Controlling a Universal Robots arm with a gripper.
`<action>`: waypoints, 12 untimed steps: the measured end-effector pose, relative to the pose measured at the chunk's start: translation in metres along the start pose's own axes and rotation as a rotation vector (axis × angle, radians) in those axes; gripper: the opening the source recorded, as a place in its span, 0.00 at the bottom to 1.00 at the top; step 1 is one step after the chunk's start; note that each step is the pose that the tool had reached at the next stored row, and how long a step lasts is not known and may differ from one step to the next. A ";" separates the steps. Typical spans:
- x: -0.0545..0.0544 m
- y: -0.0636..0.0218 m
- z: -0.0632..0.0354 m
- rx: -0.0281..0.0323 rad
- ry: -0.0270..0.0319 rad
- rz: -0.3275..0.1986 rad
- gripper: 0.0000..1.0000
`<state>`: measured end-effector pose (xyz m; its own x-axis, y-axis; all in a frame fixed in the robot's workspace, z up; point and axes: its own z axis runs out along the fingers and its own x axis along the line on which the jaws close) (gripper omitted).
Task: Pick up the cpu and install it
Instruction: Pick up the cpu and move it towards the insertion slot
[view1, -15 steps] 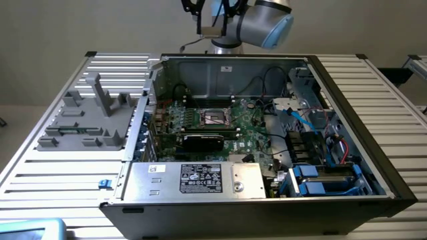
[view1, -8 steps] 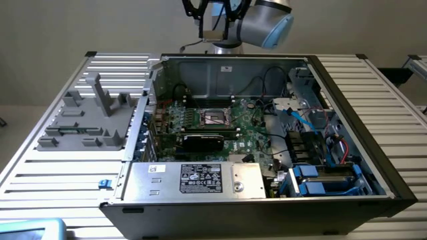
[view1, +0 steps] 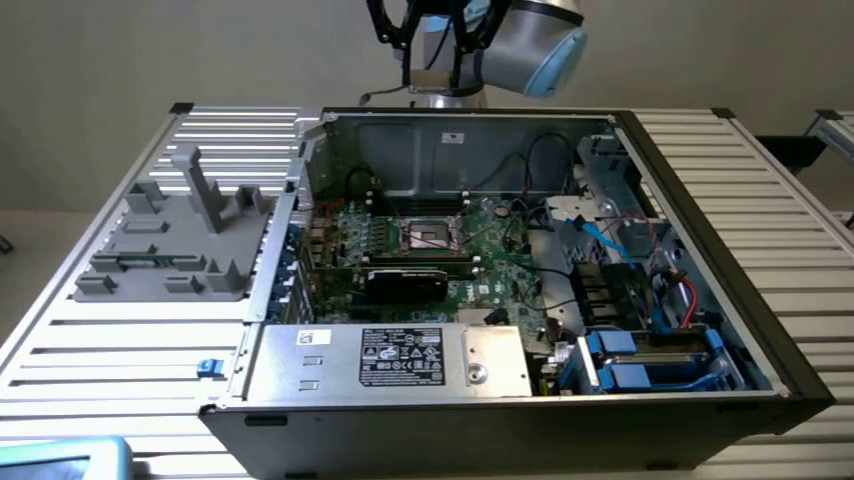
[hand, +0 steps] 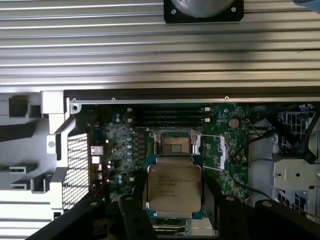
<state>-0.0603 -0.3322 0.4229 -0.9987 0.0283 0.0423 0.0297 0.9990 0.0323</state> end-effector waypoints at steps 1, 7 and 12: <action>0.000 0.0002 0.0014 -0.0001 -0.0001 0.000 0.54; -0.003 0.0020 0.0086 -0.0004 -0.0008 0.000 0.54; -0.006 0.0061 0.0143 -0.0005 -0.0009 0.000 0.54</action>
<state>-0.0548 -0.3258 0.4086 -0.9987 0.0282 0.0414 0.0296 0.9990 0.0328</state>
